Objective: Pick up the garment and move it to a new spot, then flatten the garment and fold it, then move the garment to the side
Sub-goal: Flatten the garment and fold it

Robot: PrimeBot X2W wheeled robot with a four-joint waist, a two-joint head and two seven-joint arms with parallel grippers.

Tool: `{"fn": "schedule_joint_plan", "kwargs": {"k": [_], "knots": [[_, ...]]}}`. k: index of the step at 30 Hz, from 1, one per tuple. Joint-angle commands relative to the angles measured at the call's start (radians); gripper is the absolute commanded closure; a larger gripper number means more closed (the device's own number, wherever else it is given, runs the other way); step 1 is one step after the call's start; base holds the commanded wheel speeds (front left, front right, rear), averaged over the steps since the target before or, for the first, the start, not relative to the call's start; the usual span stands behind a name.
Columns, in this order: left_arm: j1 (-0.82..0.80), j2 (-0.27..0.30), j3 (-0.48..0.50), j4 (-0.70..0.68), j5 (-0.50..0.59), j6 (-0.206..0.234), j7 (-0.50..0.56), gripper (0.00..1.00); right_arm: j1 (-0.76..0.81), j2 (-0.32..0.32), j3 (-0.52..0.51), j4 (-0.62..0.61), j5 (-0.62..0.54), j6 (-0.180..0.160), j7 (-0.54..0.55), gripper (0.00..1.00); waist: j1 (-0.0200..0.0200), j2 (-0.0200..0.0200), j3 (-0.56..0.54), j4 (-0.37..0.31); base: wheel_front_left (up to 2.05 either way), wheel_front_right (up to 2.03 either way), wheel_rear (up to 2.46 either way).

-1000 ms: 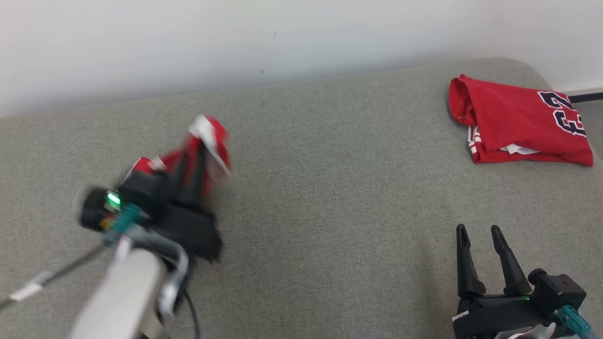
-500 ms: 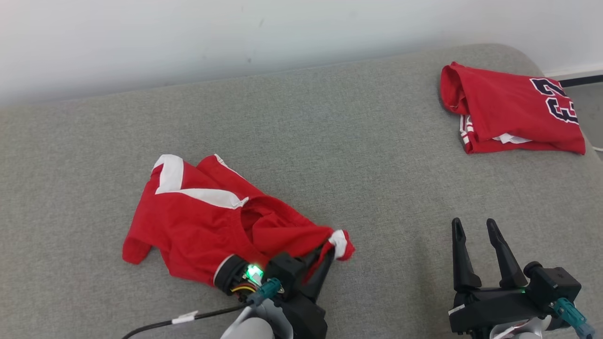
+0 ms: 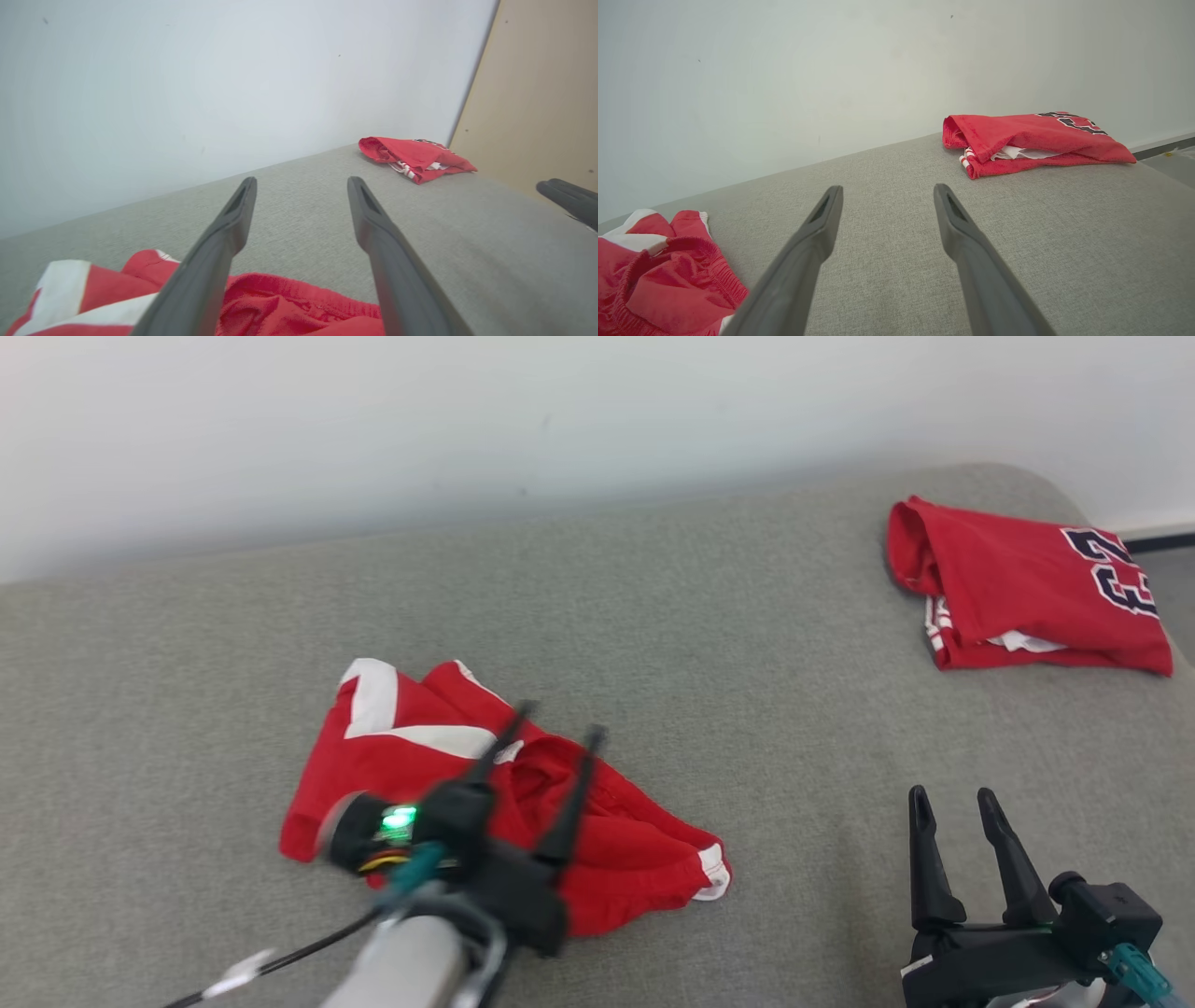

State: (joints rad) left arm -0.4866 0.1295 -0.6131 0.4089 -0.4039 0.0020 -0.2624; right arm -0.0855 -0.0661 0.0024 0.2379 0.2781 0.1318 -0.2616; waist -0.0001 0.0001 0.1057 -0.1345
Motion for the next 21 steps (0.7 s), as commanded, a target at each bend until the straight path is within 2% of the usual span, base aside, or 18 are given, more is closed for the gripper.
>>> {"fn": "schedule_joint_plan", "kwargs": {"k": [1, 6, 11, 15, 21], "knots": [[0.025, 0.01, 0.017, -0.017, 0.012, 0.007, -0.003, 0.0, 0.008, -0.002, -0.001, -0.001, -0.009, -0.003, -0.004, 0.0, 0.0001, -0.0001, -0.018, 0.019, 0.0, 0.0, 0.0], [0.124, 0.082, 0.156, -0.12, 0.037, 0.033, -0.003, 0.0, 0.02, -0.006, -0.003, -0.002, -0.007, -0.003, -0.004, 0.0, 0.0001, -0.0001, -0.037, 0.042, 0.0, 0.0, 0.0], [0.232, 0.125, 0.28, -0.207, 0.064, 0.044, -0.003, 0.0, 0.029, -0.009, -0.003, -0.003, -0.007, -0.003, -0.004, 0.0, 0.0001, -0.0001, -0.051, 0.06, 0.0, 0.0, 0.0], [0.326, 0.127, 0.383, -0.287, 0.087, 0.04, -0.003, 0.0, 0.038, -0.014, 0.003, -0.004, -0.001, -0.003, -0.004, 0.0, 0.0001, -0.0001, -0.058, 0.07, 0.0, 0.0, 0.0], [0.457, 0.093, 0.5, -0.341, 0.125, -0.01, -0.003, 0.0, 0.047, -0.017, 0.008, -0.001, 0.006, -0.003, -0.004, 0.0, 0.0001, -0.0001, -0.065, 0.083, 0.0, 0.0, 0.0]]}}
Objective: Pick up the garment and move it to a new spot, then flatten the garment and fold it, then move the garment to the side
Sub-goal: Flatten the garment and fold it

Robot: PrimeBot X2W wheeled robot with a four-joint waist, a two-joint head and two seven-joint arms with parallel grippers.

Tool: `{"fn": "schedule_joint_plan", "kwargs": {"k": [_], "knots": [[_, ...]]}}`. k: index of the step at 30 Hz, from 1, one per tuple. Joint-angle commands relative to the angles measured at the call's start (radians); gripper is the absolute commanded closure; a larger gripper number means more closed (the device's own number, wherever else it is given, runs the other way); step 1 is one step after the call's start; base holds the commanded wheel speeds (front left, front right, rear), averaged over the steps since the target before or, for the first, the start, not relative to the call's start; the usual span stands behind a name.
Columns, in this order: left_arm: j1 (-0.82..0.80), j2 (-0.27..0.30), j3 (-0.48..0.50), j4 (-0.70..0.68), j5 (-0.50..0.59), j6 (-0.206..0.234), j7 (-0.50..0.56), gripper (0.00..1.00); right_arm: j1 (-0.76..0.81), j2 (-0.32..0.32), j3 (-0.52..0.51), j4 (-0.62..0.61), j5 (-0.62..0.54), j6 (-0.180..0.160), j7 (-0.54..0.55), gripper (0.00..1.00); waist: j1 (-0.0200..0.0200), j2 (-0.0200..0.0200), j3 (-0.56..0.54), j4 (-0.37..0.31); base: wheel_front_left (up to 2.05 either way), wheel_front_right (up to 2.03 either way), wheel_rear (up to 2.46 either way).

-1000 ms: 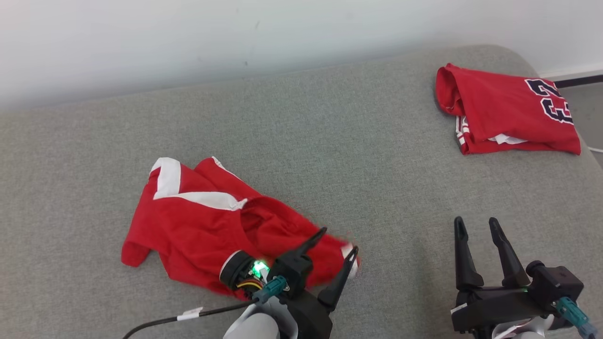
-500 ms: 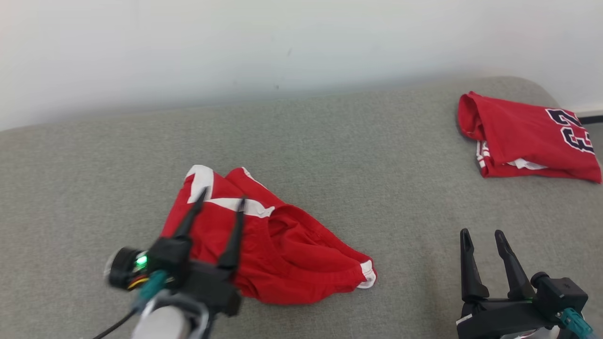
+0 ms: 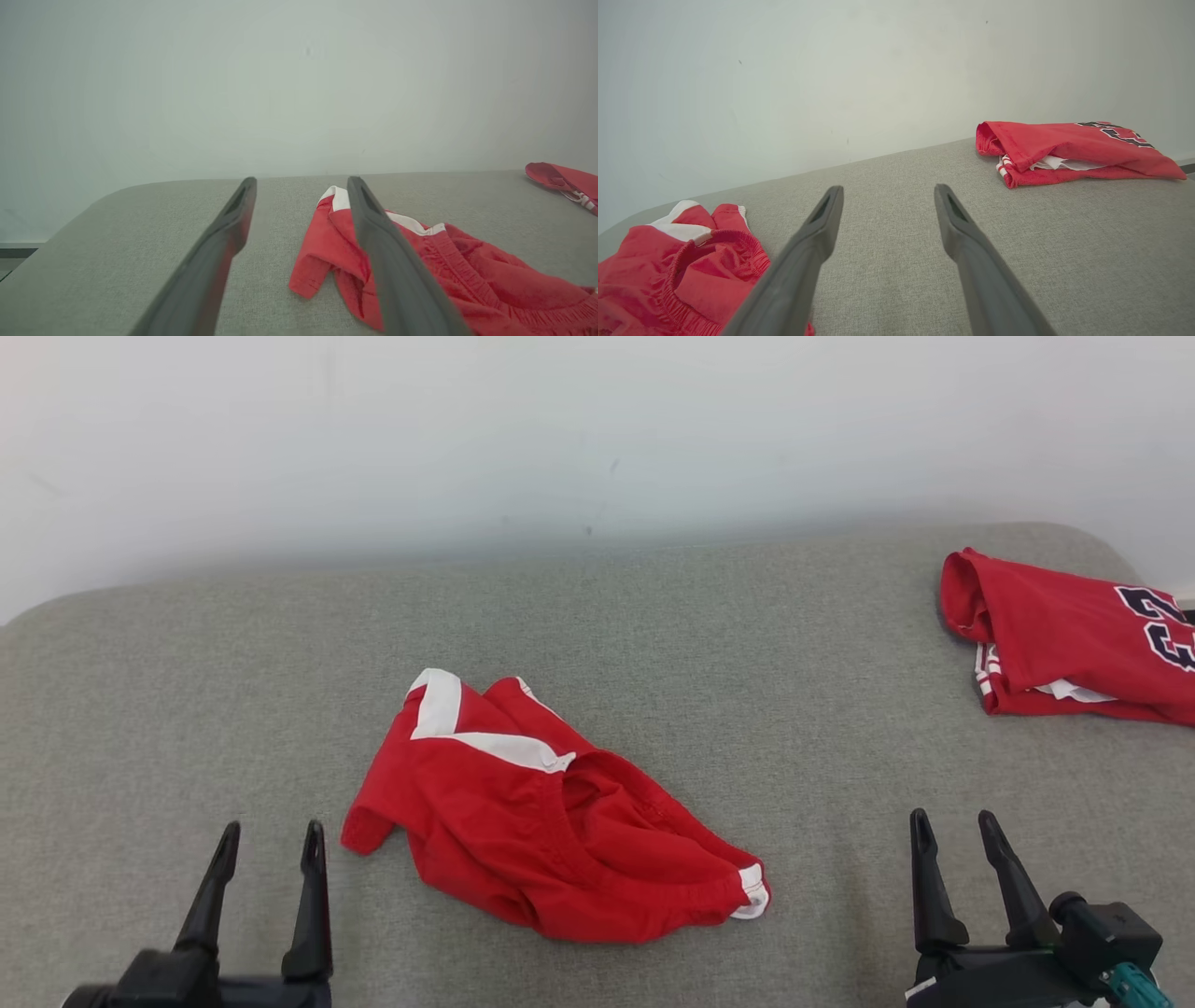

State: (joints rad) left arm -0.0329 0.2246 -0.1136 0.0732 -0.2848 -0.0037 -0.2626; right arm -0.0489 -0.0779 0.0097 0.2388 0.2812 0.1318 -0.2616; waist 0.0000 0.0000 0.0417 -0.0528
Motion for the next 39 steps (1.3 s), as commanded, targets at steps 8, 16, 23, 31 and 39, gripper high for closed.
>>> {"fn": "schedule_joint_plan", "kwargs": {"k": [8, 16, 23, 31, 39], "knots": [[0.05, -0.067, 0.074, 0.005, 0.064, -0.054, -0.003, 0.0, 0.015, -0.013, 0.006, 0.012, 0.011, -0.003, -0.004, 0.0, 0.0, 0.0, -0.001, 0.02, 0.0, 0.0, 0.0], [0.025, -0.105, 0.105, 0.008, 0.1, -0.088, -0.003, 0.0, -0.03, -0.028, 0.079, 0.021, 0.006, -0.003, 0.012, 0.0, 0.0, 0.0, 0.007, 0.046, 0.0, 0.0, 0.0], [0.01, -0.128, 0.104, 0.009, 0.121, -0.101, -0.003, 0.0, -0.141, -0.041, 0.223, 0.078, 0.021, -0.003, 0.057, 0.0, 0.0, 0.0, 0.026, 0.083, 0.0, 0.0, 0.0], [-0.022, -0.148, 0.084, 0.025, 0.131, -0.117, -0.003, 0.0, -0.332, -0.014, 0.384, 0.263, 0.091, -0.003, 0.102, 0.0, 0.0, 0.0, 0.059, 0.15, 0.0, 0.0, 0.0], [-0.066, -0.16, 0.051, 0.05, 0.126, -0.124, -0.003, 0.0, -0.485, 0.015, 0.5, 0.479, 0.2, -0.003, 0.12, 0.0, 0.0, 0.0, 0.091, 0.215, 0.0, 0.0, 0.0]]}}
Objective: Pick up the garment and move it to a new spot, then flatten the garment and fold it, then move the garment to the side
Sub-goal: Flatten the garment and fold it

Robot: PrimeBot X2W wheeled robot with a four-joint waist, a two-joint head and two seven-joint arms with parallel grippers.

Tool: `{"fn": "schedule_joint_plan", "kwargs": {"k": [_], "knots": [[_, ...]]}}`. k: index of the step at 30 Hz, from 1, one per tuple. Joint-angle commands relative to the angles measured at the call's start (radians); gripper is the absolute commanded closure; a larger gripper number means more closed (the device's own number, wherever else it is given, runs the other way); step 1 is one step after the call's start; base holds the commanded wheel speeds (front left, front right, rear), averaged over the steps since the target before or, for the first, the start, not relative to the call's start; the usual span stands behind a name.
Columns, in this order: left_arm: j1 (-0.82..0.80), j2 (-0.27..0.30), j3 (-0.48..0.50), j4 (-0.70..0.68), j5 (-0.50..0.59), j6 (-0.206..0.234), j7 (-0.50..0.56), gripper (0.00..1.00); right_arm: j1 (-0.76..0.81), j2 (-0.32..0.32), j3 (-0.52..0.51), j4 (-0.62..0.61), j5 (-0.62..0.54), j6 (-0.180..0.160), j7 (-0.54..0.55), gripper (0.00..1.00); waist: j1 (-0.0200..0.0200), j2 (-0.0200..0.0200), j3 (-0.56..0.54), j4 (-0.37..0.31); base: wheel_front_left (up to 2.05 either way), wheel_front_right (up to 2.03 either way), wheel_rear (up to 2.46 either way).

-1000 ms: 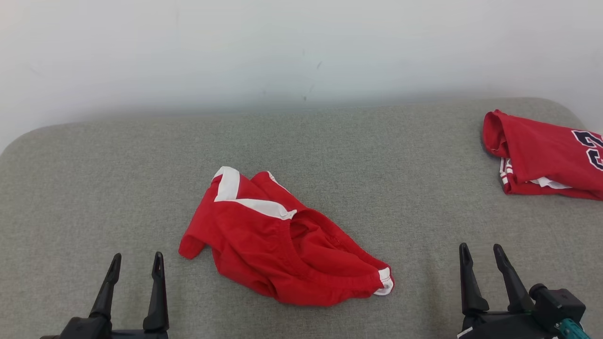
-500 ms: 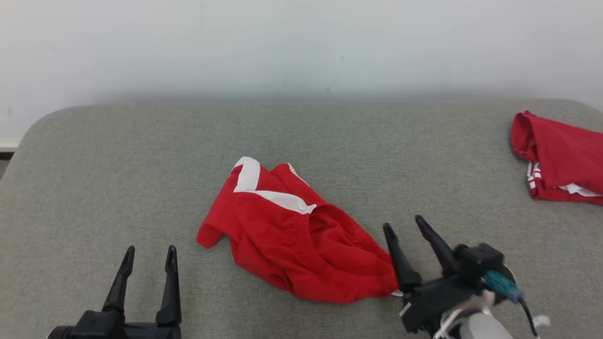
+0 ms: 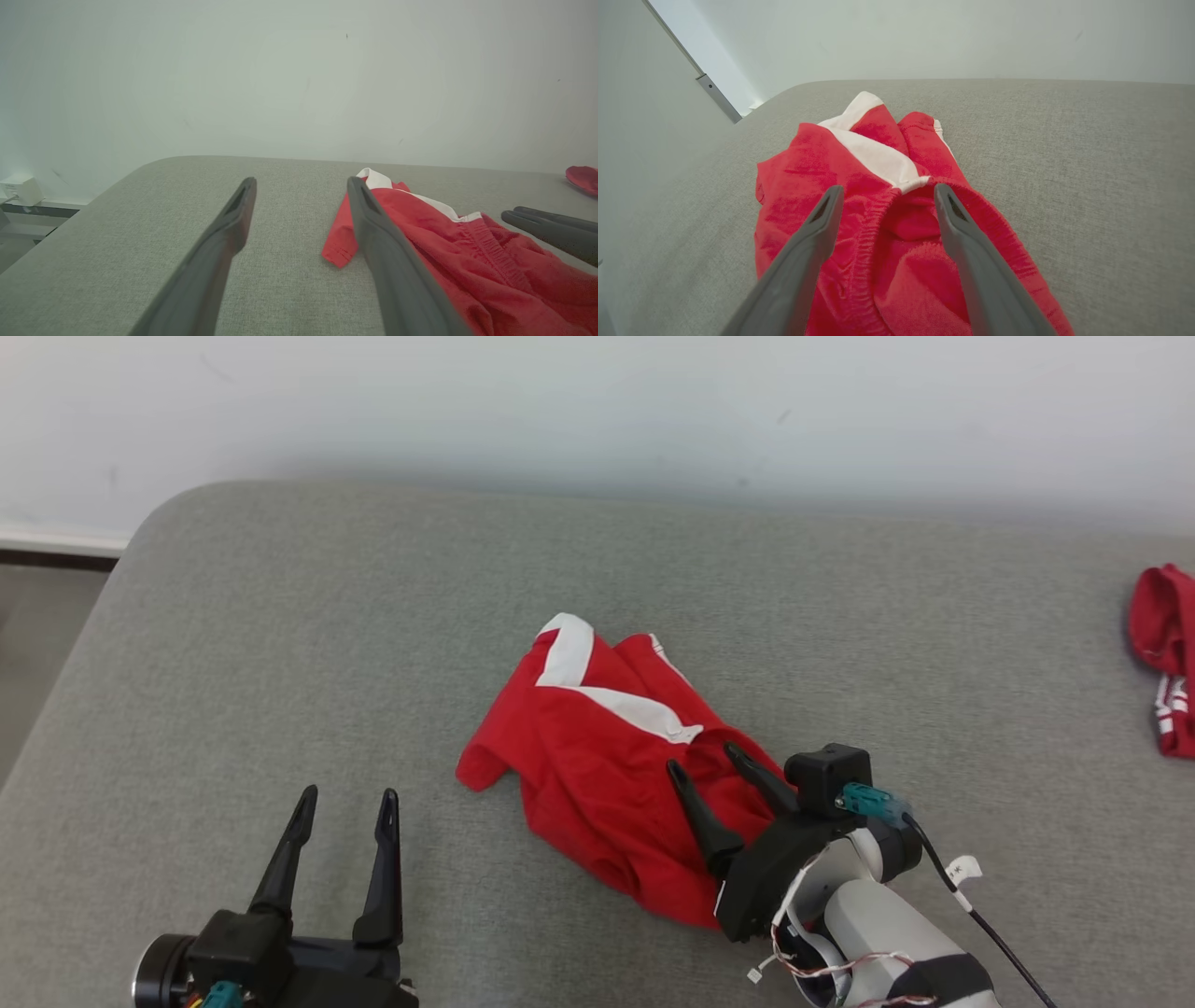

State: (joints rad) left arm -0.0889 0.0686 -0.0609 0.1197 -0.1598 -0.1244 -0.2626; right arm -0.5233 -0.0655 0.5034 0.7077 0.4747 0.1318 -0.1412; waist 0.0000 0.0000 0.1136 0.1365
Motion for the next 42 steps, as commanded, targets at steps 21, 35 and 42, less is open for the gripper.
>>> {"fn": "schedule_joint_plan", "kwargs": {"k": [21, 35, 42], "knots": [[-0.029, -0.01, -0.013, 0.027, -0.007, -0.007, -0.003, 0.0, -0.214, 0.015, 0.135, 0.293, 0.171, -0.003, -0.115, 1.0, 0.0, 0.0, 0.038, 0.067, 0.0, 0.0, 0.0], [0.026, -0.001, 0.013, 0.023, -0.004, -0.005, -0.003, 0.0, -0.021, -0.141, 0.109, -0.13, 0.037, -0.003, -0.124, 1.0, 0.0, 0.0, -0.04, -0.069, 0.0, 0.0, 0.0], [0.052, -0.005, 0.023, 0.018, -0.004, -0.006, -0.003, 0.0, 0.192, -0.235, 0.075, -0.33, 0.012, -0.003, -0.125, 1.0, 0.0, 0.0, -0.051, -0.116, 0.0, 0.0, 0.0]]}}
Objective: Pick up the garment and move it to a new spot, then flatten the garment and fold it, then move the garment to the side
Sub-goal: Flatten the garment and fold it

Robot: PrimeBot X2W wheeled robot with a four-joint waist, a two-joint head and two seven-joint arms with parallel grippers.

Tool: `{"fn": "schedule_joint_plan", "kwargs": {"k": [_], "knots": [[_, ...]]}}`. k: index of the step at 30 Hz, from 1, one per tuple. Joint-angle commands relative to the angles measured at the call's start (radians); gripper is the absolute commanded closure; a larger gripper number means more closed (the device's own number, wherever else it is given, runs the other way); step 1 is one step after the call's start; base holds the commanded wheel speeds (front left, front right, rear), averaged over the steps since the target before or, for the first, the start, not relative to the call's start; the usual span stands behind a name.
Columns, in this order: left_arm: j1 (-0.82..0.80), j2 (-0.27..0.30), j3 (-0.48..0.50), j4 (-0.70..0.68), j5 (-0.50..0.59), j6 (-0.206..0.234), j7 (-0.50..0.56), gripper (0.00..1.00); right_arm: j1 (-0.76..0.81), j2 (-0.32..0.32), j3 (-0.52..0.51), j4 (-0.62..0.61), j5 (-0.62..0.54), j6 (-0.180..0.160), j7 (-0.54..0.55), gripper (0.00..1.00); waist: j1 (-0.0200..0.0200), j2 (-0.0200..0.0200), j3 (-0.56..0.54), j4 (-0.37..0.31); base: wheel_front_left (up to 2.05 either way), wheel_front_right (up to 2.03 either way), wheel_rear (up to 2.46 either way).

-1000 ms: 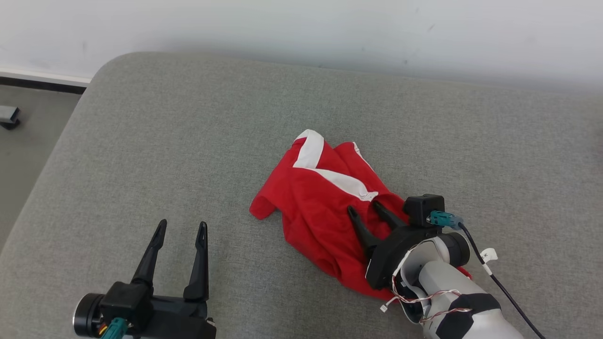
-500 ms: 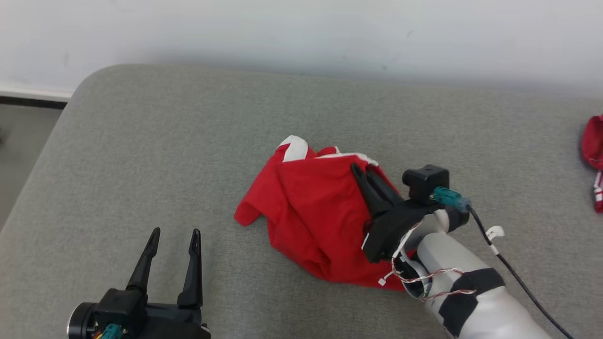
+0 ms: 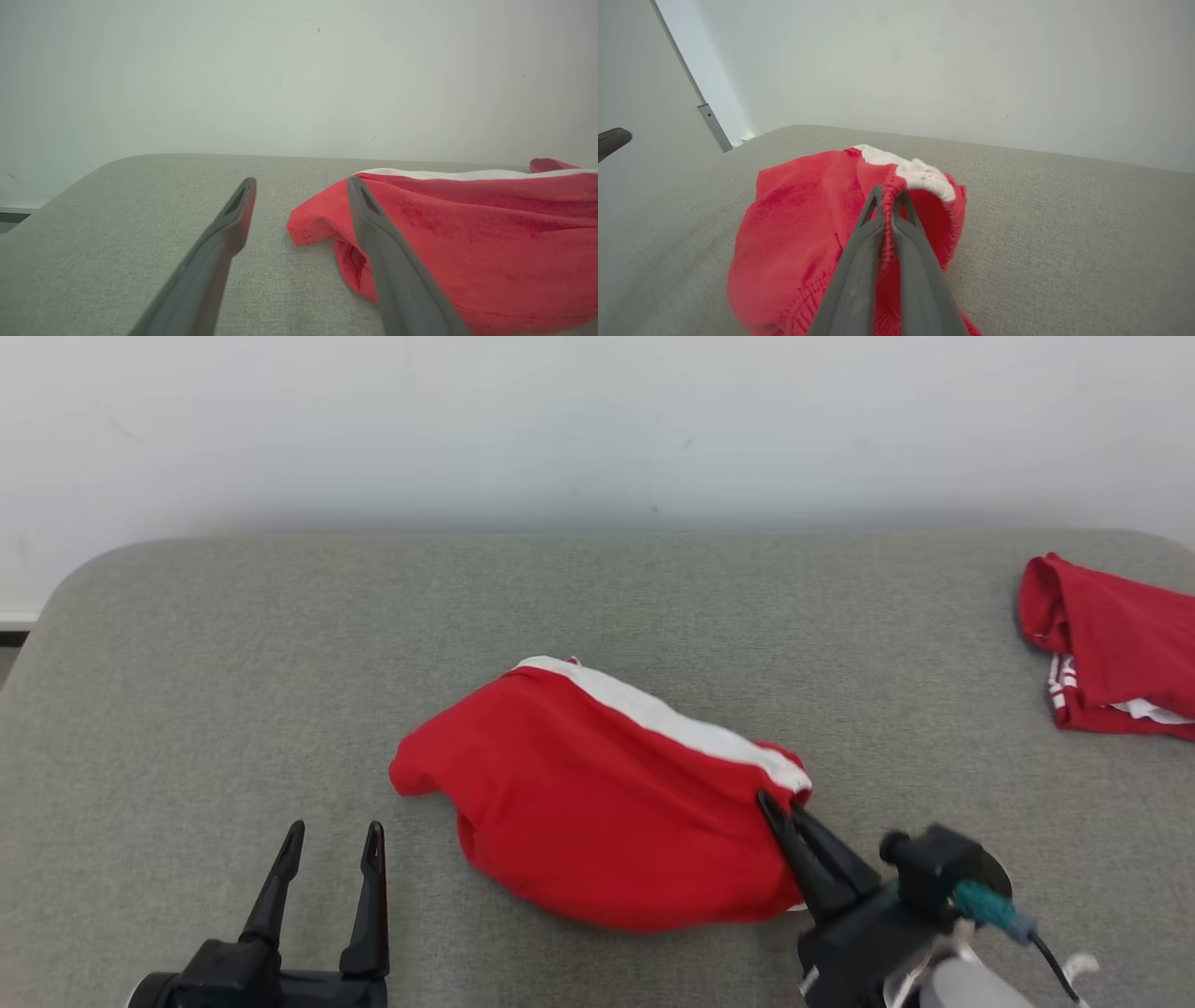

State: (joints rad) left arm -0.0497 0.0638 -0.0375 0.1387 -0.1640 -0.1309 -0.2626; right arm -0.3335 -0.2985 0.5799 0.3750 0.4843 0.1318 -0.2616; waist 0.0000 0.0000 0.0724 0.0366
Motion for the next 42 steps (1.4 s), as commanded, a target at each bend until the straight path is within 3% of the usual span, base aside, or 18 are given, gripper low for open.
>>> {"fn": "schedule_joint_plan", "kwargs": {"k": [1, 5, 14, 15, 16, 30, 42], "knots": [[0.013, 0.0, 0.003, -0.001, -0.001, 0.001, -0.003, 0.0, 0.031, -0.011, -0.003, -0.018, 0.004, -0.003, -0.004, 1.0, 0.0, 0.0, -0.01, -0.023, 0.0, 0.0, 0.0], [0.011, 0.0, -0.001, 0.002, -0.003, 0.001, -0.003, 0.0, 0.128, -0.038, -0.02, -0.051, -0.003, -0.003, -0.004, 1.0, 0.0, 0.0, -0.01, -0.036, 0.0, 0.0, 0.0], [0.009, 0.007, -0.006, 0.005, -0.004, 0.001, -0.003, 0.0, 0.248, 0.012, -0.097, -0.01, 0.047, -0.003, -0.004, 1.0, 0.0, 0.0, -0.01, -0.045, 0.0, 0.0, 0.0], [0.011, 0.008, -0.005, 0.007, -0.004, 0.001, -0.003, 0.0, 0.254, 0.017, -0.106, -0.003, 0.044, -0.003, -0.004, 0.65, 0.0, 0.0, -0.011, -0.047, 0.0, 0.0, 0.0], [0.014, 0.009, -0.004, 0.008, -0.004, 0.001, -0.003, 0.0, 0.255, 0.023, -0.118, -0.003, 0.038, -0.003, -0.004, 0.0, 0.0, 0.0, -0.013, -0.048, 0.0, 0.0, 0.0], [0.037, 0.008, 0.019, 0.002, 0.002, 0.001, -0.003, 0.0, 0.3, 0.039, -0.272, -0.063, -0.02, -0.003, -0.004, 0.0, 0.0, 0.0, -0.045, -0.078, 0.0, 0.0, 0.0], [0.068, 0.011, 0.051, -0.017, 0.02, 0.001, -0.003, 0.0, 0.376, 0.11, -0.421, -0.161, -0.072, -0.003, -0.004, 0.0, 0.0, 0.0, -0.059, -0.099, 0.0, 0.0, 0.0]]}}
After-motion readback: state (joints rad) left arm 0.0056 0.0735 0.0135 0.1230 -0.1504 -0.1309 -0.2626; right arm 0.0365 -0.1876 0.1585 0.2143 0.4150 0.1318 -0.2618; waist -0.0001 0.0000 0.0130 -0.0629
